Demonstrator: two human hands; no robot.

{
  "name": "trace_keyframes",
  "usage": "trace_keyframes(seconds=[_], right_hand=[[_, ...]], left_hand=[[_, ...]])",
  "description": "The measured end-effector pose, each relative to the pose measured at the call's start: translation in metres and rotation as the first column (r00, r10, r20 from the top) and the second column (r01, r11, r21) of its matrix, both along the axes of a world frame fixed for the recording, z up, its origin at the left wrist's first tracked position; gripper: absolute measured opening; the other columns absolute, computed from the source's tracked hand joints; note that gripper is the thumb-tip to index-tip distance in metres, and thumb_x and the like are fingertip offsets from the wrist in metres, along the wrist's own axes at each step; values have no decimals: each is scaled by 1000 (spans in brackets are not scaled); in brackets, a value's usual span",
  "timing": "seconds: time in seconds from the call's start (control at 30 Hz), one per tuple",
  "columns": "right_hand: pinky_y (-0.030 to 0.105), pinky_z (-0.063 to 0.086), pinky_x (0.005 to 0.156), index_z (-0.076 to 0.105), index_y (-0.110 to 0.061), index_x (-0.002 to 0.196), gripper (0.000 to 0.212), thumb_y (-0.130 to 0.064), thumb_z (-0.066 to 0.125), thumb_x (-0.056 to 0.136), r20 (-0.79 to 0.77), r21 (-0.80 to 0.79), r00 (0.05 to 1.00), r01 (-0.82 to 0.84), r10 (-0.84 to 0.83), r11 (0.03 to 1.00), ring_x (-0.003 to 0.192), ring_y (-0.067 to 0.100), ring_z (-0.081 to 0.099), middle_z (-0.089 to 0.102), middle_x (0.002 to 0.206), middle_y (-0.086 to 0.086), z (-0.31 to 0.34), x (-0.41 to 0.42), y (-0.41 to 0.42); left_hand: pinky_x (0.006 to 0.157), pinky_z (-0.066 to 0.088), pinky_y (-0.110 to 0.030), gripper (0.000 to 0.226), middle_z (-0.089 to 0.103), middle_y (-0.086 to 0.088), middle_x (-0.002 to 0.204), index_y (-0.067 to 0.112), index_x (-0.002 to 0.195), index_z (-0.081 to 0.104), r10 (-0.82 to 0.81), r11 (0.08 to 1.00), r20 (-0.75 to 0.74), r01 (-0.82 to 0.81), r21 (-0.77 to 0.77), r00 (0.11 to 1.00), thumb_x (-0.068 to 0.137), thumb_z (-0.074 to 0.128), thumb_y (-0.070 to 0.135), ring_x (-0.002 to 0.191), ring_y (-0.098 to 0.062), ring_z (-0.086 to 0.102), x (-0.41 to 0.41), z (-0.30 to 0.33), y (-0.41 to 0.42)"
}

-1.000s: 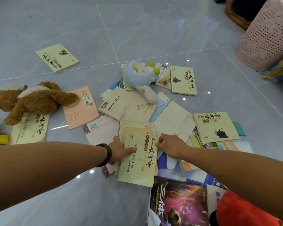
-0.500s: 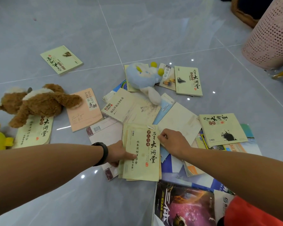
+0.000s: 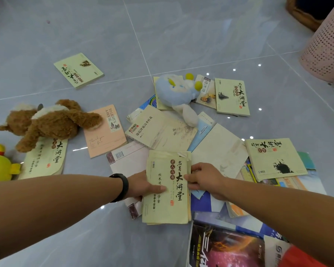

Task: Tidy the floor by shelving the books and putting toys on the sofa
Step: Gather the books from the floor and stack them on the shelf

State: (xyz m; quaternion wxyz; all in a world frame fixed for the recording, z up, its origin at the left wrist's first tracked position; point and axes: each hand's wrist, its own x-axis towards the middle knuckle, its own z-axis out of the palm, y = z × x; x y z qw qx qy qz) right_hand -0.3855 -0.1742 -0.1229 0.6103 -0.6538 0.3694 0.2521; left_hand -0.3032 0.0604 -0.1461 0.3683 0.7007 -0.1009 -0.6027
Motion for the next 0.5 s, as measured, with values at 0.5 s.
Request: trace_keyframes(seconds=[0.5], right_hand=[[57, 54, 96, 56, -17, 131, 50, -10, 77, 86, 163, 341, 980, 50, -112, 939, 111, 33, 70, 72, 122, 10, 12, -30, 21]], left_hand=[[89, 59, -37, 46, 75, 4, 115, 28, 129, 62, 193, 977, -124, -202, -64, 973, 92, 62, 55, 104, -18, 73, 1, 29, -24]])
